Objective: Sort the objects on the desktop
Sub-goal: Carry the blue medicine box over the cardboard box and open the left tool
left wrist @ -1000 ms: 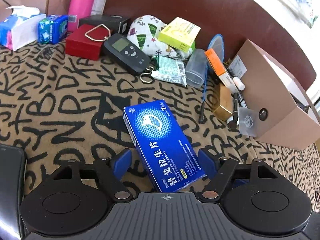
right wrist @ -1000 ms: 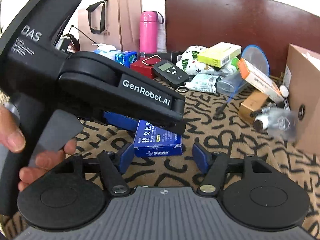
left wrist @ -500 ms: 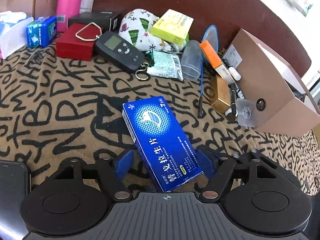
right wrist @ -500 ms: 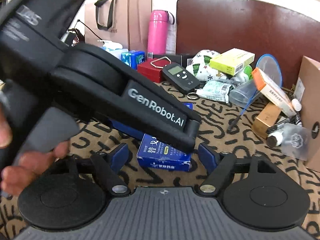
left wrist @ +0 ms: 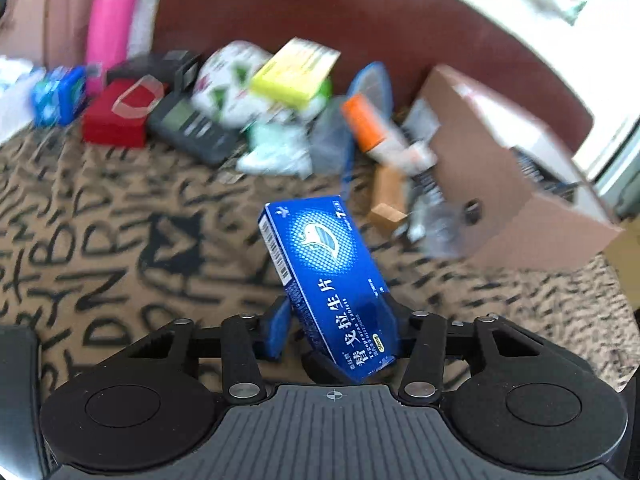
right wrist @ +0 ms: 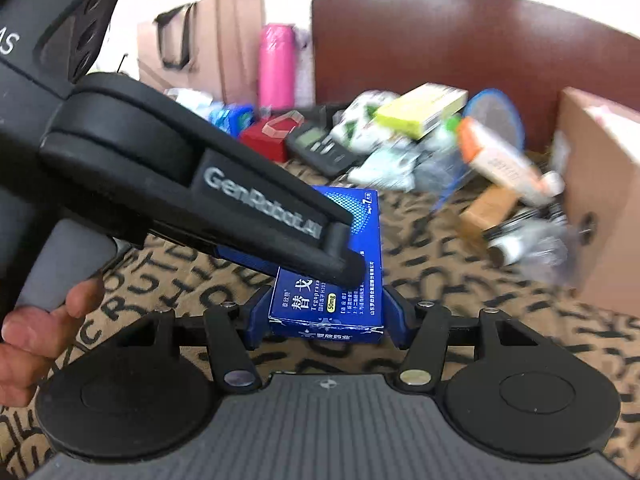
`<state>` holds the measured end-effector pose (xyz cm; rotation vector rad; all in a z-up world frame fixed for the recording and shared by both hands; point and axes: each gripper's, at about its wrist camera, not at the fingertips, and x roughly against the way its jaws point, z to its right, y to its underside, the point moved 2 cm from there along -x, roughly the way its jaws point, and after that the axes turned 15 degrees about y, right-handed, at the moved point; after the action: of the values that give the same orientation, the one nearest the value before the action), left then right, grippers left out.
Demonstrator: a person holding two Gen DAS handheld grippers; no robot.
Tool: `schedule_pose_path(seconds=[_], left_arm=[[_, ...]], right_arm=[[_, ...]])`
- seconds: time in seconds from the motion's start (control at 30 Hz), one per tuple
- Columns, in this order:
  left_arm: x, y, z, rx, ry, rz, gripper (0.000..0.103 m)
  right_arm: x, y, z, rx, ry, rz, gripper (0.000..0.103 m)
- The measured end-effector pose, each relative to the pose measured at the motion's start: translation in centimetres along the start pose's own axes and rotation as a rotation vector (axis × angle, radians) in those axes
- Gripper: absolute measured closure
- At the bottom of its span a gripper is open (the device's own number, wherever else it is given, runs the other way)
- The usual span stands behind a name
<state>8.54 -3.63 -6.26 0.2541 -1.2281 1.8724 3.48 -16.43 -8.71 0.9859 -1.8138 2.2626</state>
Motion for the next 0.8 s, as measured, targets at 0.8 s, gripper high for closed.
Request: schedule_pose_path(seconds=[0.8], left_arm=[[-13.8, -13.8, 19.7, -0.21, 0.326, 0.056, 0.063]], right_arm=[[2.1, -7.9, 20.8, -0.161, 0.386, 0.162, 0.041]])
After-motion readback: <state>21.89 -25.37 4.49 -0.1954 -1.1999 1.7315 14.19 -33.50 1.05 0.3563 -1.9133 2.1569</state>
